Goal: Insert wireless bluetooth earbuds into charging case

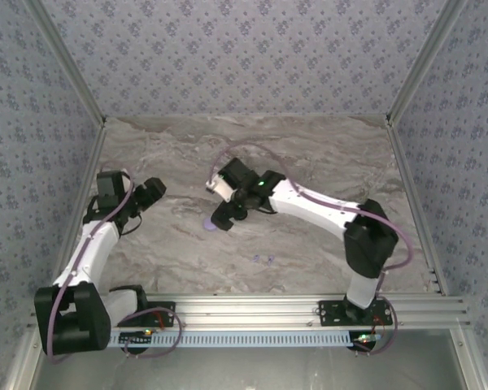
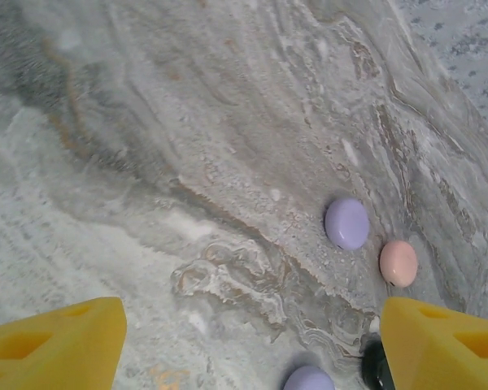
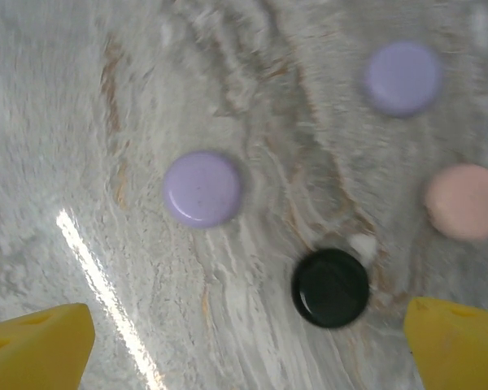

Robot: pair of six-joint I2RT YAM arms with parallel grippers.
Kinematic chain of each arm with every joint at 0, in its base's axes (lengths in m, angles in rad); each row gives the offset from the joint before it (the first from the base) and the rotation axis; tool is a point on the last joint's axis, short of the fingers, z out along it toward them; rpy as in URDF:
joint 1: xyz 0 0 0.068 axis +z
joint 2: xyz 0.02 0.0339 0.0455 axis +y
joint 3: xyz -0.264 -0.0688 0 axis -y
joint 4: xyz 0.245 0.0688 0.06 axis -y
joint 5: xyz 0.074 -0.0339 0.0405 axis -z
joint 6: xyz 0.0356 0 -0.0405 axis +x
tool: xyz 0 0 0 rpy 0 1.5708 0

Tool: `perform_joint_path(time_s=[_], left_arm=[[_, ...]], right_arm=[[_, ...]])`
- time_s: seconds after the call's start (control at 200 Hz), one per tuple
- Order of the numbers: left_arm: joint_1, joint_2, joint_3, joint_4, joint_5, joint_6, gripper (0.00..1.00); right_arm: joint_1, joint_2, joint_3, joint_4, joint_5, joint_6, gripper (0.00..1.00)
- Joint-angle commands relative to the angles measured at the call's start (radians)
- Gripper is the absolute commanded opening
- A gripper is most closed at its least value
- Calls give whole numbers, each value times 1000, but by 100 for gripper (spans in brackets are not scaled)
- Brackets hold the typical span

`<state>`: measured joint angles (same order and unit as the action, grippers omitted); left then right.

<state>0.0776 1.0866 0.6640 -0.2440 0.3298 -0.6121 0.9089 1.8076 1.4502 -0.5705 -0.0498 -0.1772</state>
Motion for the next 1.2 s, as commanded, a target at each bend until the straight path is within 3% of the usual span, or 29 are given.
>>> perform_joint_path(time_s=[0.0, 0.18, 0.435, 0.84, 1.199], left_arm=[[22, -52, -24, -23, 61, -16, 82], [42, -96, -51, -48, 56, 1, 82], [50, -106, -52, -68, 62, 18, 83], [50, -106, -57, -63, 60, 15, 84], [50, -114, -52, -59, 91, 21, 84]], right_arm=[[25, 82, 46, 63, -46, -228, 100], [41, 220, 103, 85, -67, -353, 100], [42, 329, 154, 85, -69, -375, 100], [32, 419, 206, 42, -67, -345, 73], [17, 353, 177, 72, -65, -360, 50]])
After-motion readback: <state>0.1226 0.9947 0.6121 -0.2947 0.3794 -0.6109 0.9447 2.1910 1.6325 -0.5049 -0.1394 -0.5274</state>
